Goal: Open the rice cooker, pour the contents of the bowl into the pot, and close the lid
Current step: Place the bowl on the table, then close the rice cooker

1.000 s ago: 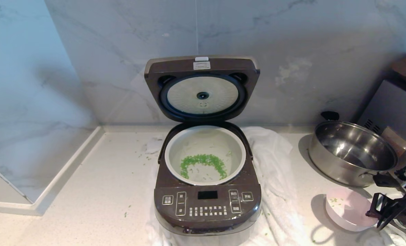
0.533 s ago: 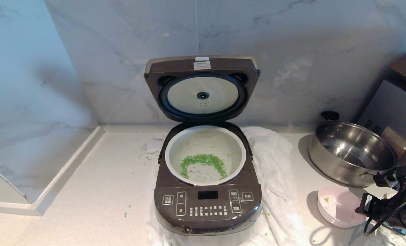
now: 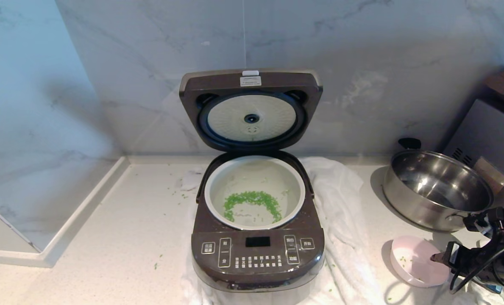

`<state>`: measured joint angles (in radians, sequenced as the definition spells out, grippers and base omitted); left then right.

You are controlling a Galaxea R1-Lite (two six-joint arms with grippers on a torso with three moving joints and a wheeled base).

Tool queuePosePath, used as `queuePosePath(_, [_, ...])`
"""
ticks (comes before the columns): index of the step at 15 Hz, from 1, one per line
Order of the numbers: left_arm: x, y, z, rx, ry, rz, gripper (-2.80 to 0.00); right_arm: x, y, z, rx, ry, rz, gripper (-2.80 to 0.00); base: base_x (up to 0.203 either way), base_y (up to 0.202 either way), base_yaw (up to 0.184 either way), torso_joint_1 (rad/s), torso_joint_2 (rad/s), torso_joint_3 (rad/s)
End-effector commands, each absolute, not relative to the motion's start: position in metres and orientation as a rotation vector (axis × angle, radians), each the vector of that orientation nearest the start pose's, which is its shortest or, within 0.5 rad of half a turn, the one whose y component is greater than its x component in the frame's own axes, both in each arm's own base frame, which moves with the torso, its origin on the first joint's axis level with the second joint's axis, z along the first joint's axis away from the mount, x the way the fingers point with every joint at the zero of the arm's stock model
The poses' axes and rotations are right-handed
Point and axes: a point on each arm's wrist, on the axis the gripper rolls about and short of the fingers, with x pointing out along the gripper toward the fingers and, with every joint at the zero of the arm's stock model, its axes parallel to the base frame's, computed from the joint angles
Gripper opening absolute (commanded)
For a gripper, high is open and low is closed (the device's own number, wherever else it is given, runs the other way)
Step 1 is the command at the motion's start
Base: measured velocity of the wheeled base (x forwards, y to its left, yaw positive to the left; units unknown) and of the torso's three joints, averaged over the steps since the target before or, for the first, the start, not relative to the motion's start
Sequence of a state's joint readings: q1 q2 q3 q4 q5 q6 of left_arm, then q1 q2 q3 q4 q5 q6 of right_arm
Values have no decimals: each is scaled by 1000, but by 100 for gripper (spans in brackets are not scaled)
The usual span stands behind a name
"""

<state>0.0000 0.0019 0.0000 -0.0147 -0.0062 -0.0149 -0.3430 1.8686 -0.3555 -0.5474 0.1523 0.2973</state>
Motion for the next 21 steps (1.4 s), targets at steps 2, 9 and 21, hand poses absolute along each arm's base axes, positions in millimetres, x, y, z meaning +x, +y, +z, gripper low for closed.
queuePosePath(2, [-22,0,76,-15,-9,-6,-280,216,-74,48,504,846,-310,0,0,0,0,0,0,0])
queuePosePath(9, [-22,0,76,-15,-9,-6,-280,200,-58,136,545,761,-224,0,0,0,0,0,0,0])
queuePosePath(21, [-22,0,76,-17,-11,-6,-280,203,-51,167,553,738,-177,-280,0,0,0,0,0,0])
